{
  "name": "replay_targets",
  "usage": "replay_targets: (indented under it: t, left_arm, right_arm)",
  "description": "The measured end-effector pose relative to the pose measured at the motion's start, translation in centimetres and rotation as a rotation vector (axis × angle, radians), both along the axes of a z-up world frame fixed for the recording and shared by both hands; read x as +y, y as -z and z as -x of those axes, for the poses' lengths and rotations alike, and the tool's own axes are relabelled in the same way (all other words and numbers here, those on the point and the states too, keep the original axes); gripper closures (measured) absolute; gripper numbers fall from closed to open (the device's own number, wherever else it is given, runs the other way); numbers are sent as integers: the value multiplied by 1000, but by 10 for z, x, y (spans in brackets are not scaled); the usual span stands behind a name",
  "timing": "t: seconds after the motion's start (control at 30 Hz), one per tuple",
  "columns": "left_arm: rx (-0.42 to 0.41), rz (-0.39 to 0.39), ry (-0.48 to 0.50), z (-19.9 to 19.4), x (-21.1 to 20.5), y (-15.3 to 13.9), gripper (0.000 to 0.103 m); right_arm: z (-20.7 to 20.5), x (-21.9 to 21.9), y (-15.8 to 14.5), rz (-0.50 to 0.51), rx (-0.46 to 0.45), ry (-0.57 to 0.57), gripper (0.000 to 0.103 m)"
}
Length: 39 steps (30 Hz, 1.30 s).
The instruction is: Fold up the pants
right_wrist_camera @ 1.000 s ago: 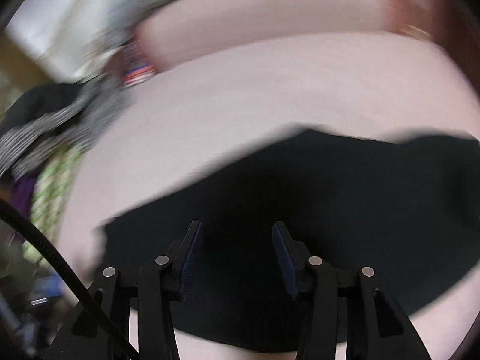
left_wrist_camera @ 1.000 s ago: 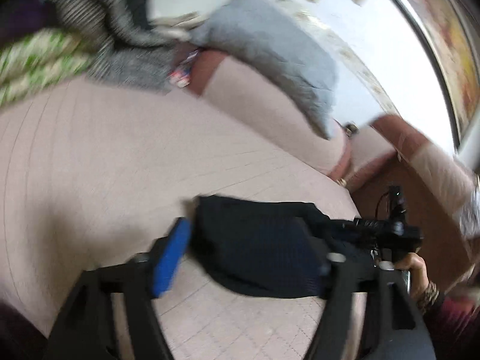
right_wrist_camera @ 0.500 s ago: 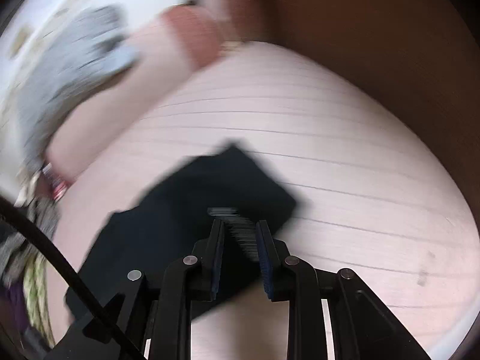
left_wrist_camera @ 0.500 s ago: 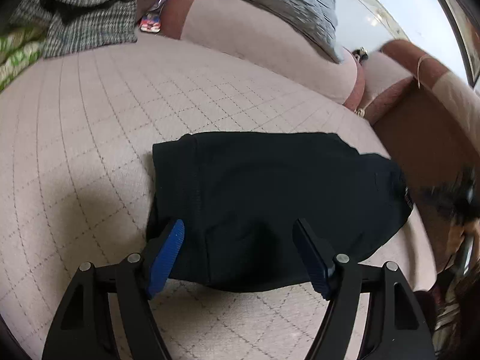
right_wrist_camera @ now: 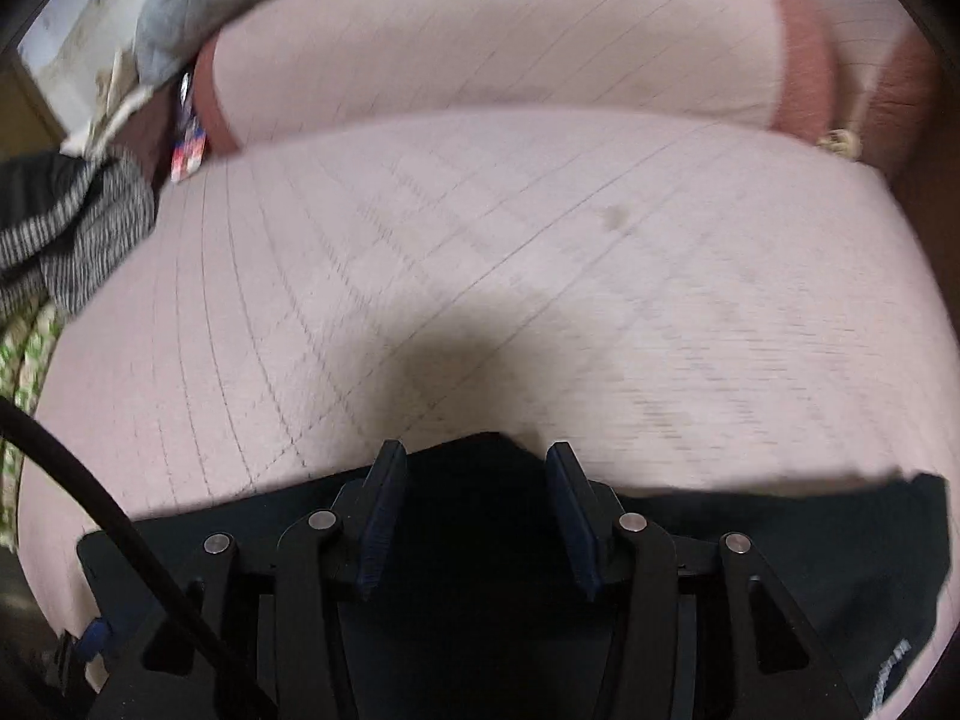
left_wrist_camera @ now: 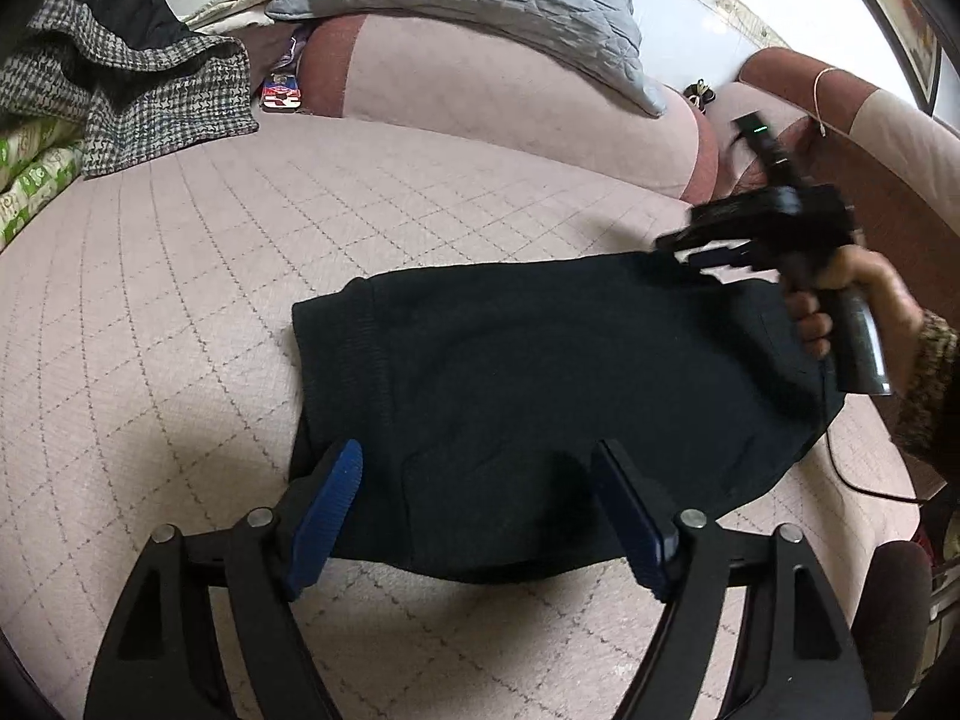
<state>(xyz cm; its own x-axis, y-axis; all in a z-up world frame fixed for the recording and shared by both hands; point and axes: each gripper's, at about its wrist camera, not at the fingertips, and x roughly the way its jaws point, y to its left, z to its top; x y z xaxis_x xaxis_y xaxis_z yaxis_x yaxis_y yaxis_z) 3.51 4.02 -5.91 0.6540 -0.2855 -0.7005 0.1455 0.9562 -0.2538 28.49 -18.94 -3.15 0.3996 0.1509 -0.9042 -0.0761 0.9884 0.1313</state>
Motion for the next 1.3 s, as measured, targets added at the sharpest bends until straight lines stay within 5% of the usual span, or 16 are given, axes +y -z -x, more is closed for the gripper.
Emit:
replay_targets:
  t: [0.07, 0.13, 0.23, 0.53, 0.7, 0.8, 0.93, 0.97, 1.0, 1.13, 1.23, 1.27, 1.3]
  left_arm:
    - [0, 3, 0, -2, 0, 0, 22]
    - [2, 12, -2, -4, 0, 0, 20]
    - [5, 23, -8, -7, 0, 1, 18]
    - [-5, -18, 3, -8, -6, 3, 14]
    - [-6, -16, 6, -8, -6, 4, 13]
    - [-8, -14, 5, -7, -6, 4, 13]
    - [-15, -5, 3, -6, -5, 4, 13]
    - [-17, 2, 3, -5, -4, 4, 13]
    - [-19, 7, 4, -5, -3, 5, 13]
    - [-27, 20, 5, -4, 1, 6, 13]
    - [-33, 8, 7, -2, -2, 7, 13]
    - [-34, 7, 8, -2, -2, 7, 13]
    - [-35, 8, 8, -2, -2, 7, 13]
  right_arm:
    - [-2, 9, 7, 94, 7, -53, 53]
    - [-1, 15, 8, 184, 0, -63, 89]
    - [-5, 11, 3, 190, -8, -63, 100]
    - [-45, 17, -1, 251, -53, 22, 103]
    - [-8, -13, -27, 68, -83, 123, 82]
    - [47, -49, -30, -61, -75, 160, 82]
    - [113, -127, -10, -16, -29, 296, 80]
    - [126, -152, -3, -8, -17, 354, 85]
    - [142, -180, 1, -60, -28, 400, 103]
    - [187, -263, -4, -301, -53, 642, 103]
    - [190, -249, -28, -166, -96, 630, 86]
    - [192, -244, -33, -152, -103, 622, 60]
    - [197, -244, -36, -152, -119, 634, 45]
